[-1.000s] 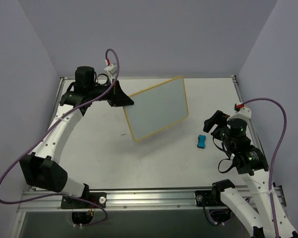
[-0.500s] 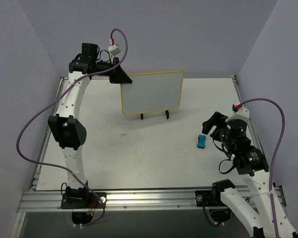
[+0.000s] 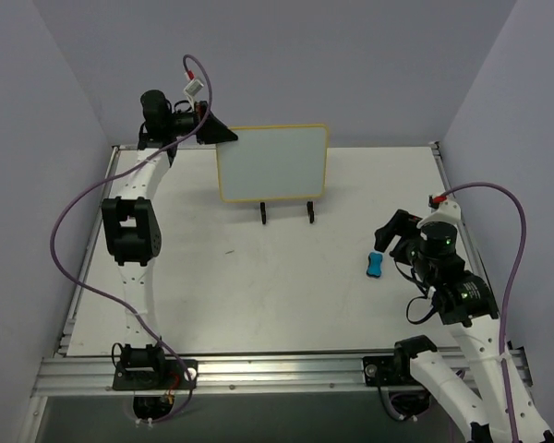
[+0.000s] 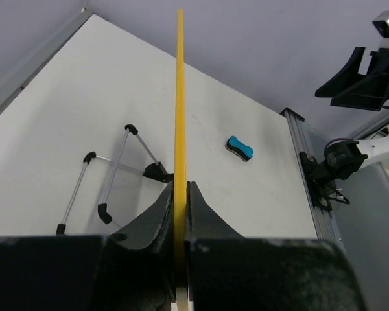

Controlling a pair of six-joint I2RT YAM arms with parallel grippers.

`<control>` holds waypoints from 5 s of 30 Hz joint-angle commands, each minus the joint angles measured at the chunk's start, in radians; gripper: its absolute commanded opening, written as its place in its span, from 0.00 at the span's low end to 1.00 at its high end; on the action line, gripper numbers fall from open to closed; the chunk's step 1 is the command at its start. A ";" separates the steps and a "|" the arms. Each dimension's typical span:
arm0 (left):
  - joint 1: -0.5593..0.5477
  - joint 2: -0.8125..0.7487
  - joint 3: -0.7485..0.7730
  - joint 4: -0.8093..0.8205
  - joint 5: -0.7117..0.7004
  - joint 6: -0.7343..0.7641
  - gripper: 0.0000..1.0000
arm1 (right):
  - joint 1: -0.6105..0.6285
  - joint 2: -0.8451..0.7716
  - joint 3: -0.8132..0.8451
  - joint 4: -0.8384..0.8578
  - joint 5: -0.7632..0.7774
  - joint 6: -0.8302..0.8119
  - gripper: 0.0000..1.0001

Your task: Erase the whiteboard

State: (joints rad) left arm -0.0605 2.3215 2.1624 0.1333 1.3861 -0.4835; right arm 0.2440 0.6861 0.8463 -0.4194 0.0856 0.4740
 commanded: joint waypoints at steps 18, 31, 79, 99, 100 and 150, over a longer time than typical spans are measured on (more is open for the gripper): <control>-0.022 0.171 0.094 0.896 -0.035 -0.675 0.02 | 0.015 0.050 0.022 0.014 0.005 -0.023 0.70; -0.045 0.167 0.051 0.871 -0.127 -0.615 0.02 | 0.018 0.055 0.013 0.027 0.000 -0.025 0.70; -0.050 0.317 -0.012 1.212 -0.134 -0.797 0.02 | 0.031 0.070 0.002 0.042 -0.017 -0.028 0.70; -0.064 0.296 -0.050 1.195 -0.134 -0.776 0.02 | 0.031 0.073 -0.003 0.047 -0.023 -0.029 0.71; -0.065 0.296 -0.049 1.191 -0.134 -0.773 0.02 | 0.031 0.072 -0.003 0.045 -0.023 -0.029 0.71; -0.045 0.263 -0.085 1.181 -0.093 -0.745 0.56 | 0.061 0.047 -0.009 0.050 -0.006 -0.020 0.71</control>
State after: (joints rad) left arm -0.1059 2.6511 2.0846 1.2690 1.2995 -1.2678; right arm 0.2947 0.7448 0.8429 -0.3992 0.0708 0.4656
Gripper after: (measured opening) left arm 0.546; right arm 0.708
